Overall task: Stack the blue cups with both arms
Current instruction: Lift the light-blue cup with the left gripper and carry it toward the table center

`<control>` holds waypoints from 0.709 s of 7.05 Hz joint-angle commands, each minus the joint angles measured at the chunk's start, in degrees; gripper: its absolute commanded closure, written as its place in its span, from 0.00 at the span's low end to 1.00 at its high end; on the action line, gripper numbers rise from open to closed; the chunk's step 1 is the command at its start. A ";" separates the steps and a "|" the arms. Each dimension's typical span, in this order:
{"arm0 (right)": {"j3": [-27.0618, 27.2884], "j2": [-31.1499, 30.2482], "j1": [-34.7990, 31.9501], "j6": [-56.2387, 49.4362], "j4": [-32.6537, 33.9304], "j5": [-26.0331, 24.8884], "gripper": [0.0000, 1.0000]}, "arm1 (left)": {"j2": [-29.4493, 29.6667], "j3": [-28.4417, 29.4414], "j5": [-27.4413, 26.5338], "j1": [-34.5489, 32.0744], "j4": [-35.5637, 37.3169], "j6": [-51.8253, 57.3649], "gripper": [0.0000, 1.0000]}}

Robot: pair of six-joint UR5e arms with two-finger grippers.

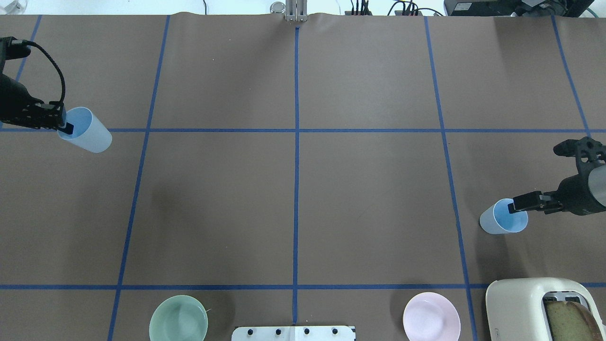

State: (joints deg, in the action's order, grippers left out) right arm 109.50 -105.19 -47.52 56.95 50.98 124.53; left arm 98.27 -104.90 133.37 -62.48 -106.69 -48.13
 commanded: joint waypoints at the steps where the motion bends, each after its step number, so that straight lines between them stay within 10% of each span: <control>1: -0.16 -0.02 0.94 -0.17 0.00 -0.34 0.02 | 5.15 -0.05 0.14 1.03 2.44 -5.79 1.00; 5: -0.16 -0.10 1.29 -0.35 0.00 -0.60 0.06 | 14.30 0.39 -6.61 13.67 2.71 -23.55 1.00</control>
State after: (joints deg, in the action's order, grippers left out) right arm 109.29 -105.25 -46.27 56.68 50.98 123.94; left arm 109.94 -104.70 129.85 -53.00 -103.99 -66.56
